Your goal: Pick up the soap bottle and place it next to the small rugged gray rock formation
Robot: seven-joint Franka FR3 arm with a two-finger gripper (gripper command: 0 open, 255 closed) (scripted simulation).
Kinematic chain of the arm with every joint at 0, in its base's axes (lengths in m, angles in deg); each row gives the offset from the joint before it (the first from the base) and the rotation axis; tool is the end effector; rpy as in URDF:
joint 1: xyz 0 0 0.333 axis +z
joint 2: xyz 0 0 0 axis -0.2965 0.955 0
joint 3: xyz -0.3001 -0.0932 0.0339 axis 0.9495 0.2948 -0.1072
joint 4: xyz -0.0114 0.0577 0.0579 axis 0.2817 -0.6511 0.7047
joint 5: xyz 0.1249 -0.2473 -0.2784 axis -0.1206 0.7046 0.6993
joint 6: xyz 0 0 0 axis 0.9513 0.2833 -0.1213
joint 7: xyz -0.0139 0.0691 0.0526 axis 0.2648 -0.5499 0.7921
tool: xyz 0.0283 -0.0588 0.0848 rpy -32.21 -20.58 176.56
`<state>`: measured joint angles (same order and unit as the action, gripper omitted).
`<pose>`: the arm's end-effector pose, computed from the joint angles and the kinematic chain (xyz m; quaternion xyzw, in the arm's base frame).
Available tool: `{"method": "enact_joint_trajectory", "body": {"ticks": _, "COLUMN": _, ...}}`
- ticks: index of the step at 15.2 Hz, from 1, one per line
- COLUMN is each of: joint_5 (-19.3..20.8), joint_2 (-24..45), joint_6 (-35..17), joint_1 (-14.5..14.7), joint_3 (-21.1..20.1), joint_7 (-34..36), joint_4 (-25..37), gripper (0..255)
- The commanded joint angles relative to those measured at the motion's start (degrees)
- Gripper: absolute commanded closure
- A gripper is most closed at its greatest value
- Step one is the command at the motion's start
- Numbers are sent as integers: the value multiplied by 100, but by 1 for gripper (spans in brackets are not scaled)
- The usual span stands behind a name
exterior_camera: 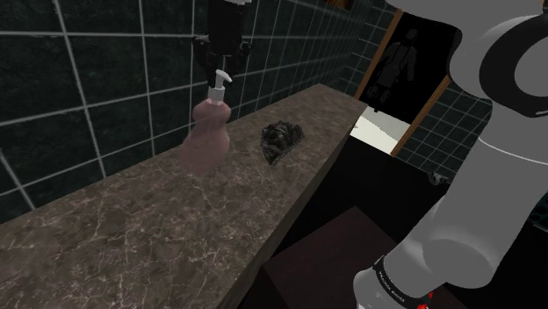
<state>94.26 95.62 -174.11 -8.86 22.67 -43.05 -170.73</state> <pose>0.5440 0.2876 0.5829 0.9979 0.0644 -0.0069 0.0024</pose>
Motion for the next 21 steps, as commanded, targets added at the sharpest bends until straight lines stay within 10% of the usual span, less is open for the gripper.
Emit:
{"method": "enact_joint_trajectory", "body": {"ticks": 1, "joint_5": -84, "joint_2": -192, "joint_6": 76, "joint_1": -186, "joint_3": 89, "joint_7": -279, "joint_4": -93, "gripper": 255}}
{"method": "enact_joint_trajectory", "body": {"ticks": 21, "joint_5": -368, "joint_2": -944, "joint_6": 1219, "joint_1": -1636, "joint_3": 1264, "joint_7": -2899, "joint_4": 367, "gripper": 255}}
